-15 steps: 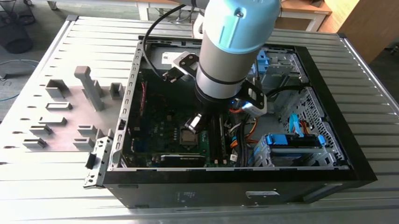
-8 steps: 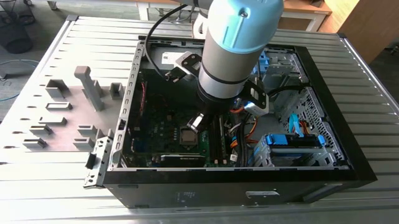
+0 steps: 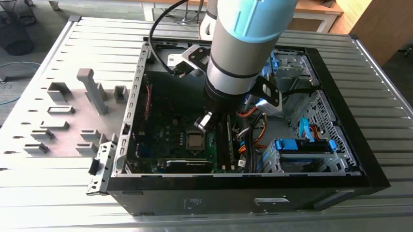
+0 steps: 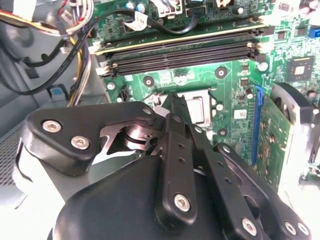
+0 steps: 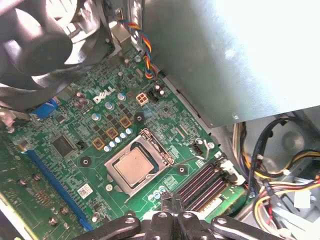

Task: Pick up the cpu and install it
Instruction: 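Install the first cpu locking lever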

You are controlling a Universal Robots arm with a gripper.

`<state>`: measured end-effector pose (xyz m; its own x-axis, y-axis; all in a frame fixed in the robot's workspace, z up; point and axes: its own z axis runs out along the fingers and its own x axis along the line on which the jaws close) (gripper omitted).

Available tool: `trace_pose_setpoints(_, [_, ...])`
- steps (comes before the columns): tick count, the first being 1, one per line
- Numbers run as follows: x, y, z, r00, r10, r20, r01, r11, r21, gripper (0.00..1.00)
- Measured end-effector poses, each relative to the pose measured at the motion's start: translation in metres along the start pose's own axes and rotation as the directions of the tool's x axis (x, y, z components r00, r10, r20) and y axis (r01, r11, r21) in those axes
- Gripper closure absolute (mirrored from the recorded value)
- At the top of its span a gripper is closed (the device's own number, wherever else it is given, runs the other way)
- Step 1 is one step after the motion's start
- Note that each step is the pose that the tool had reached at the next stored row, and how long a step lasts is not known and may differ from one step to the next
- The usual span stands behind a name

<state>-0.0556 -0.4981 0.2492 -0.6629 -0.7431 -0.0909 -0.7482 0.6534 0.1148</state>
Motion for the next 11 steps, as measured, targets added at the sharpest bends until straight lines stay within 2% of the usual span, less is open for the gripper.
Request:
trace_pose_setpoints(4, [-0.0007,0.0008,-0.0073,1.0,0.0,0.0029,0.0,1.0,-0.0026,0.89])
trace_pose_setpoints(11, [-0.0041,0.0036,-0.0068,1.0,0.0,0.0029,0.0,1.0,-0.0027,0.89])
